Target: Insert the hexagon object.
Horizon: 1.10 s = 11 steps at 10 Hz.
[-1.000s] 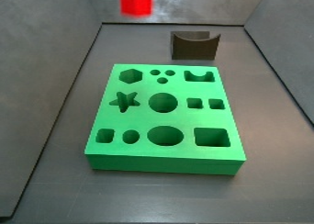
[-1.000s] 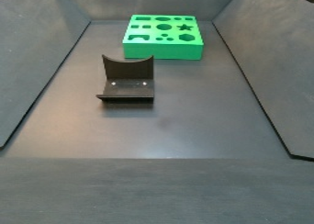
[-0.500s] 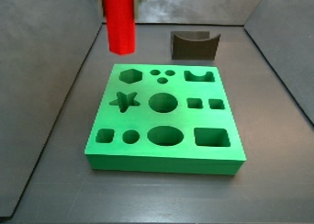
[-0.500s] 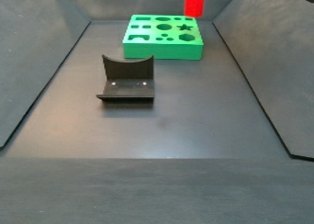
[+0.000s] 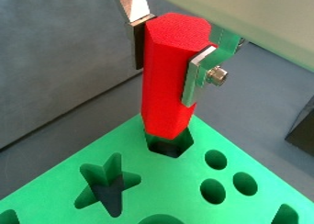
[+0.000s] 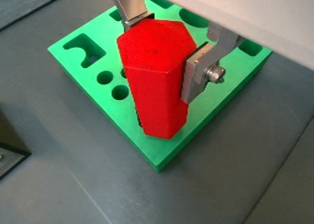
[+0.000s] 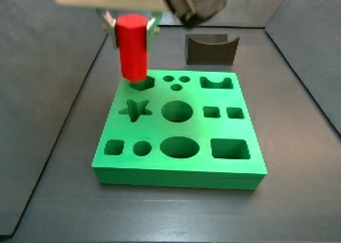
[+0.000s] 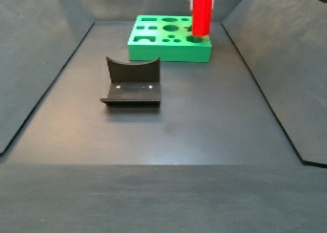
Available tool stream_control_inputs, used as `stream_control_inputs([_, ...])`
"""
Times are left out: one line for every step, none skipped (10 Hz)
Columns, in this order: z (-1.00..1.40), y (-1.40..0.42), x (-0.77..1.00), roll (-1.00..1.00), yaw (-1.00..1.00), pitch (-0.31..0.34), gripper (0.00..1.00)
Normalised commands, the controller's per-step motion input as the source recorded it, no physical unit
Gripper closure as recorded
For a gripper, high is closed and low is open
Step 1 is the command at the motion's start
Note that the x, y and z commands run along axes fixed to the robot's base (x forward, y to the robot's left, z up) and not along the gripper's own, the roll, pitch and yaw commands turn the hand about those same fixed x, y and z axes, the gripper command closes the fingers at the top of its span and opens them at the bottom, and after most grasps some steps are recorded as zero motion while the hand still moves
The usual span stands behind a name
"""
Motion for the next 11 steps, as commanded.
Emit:
stream_control_inputs([-0.16, -0.07, 0.00, 0.01, -0.09, 0.000, 1.00])
stream_control_inputs([-0.17, -0.09, 0.27, 0.11, 0.00, 0.011, 1.00])
stream_control_inputs([-0.26, -0.05, 0.39, 0.16, 0.00, 0.066, 1.00])
stream_control_inputs([-0.36, -0.03, 0.37, 0.18, 0.00, 0.060, 1.00])
stream_control_inputs([-0.45, 0.00, 0.33, 0.17, 0.00, 0.044, 1.00])
stream_control_inputs([-0.64, 0.00, 0.23, 0.12, 0.00, 0.000, 1.00])
stream_control_inputs([-0.88, -0.01, 0.06, 0.06, 0.01, -0.099, 1.00])
stream_control_inputs([-1.00, 0.00, 0.00, 0.00, 0.00, -0.121, 1.00])
stream_control_inputs([-0.50, 0.11, 0.05, -0.31, -0.03, -0.147, 1.00])
stream_control_inputs([0.00, 0.06, 0.00, -0.07, 0.00, 0.000, 1.00])
stream_control_inputs([0.00, 0.00, 0.00, 0.00, 0.00, 0.000, 1.00])
